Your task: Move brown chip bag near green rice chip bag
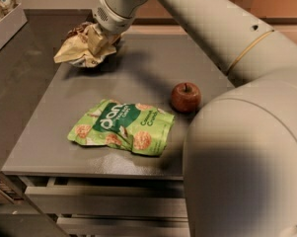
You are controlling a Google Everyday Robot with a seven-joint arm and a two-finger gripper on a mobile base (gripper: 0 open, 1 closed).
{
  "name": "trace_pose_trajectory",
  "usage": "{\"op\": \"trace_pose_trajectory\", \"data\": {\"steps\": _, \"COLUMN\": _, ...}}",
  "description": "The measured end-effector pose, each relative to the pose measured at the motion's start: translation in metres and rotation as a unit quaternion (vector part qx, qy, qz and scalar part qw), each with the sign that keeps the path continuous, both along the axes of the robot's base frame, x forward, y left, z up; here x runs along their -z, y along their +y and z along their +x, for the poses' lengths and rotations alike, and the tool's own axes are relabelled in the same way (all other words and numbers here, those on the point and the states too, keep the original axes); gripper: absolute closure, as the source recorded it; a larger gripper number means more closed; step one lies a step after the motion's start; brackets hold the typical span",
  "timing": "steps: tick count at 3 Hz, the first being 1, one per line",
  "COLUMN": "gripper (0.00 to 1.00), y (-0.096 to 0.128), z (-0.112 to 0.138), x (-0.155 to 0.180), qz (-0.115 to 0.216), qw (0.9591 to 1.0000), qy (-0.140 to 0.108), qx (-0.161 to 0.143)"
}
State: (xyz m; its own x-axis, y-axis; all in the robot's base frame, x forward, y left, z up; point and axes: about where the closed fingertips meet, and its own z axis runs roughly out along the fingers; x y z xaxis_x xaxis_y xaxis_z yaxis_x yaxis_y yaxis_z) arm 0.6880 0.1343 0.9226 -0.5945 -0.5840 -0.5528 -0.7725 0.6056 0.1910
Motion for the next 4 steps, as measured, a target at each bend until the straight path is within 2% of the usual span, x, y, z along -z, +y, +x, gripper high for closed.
{"op": "trace_pose_trajectory", "data": {"steps": 1, "gripper": 1.0, "y": -0.014, "z": -0.013, "x": -0.006, "qz": 0.034, "qw": 0.9962, "qy": 0.009, "qx": -0.079}}
{"op": "trace_pose_trajectory", "data": {"steps": 2, "gripper": 1.0, "y": -0.032, "z": -0.029, "x": -0.012, "qz": 0.045, "qw": 0.9893, "qy": 0.011, "qx": -0.138}}
{"op": "trace_pose_trajectory", "data": {"steps": 4, "gripper": 1.0, "y": -0.06, "z": -0.066, "x": -0.029, "qz": 0.039, "qw": 0.9852, "qy": 0.007, "qx": -0.167}}
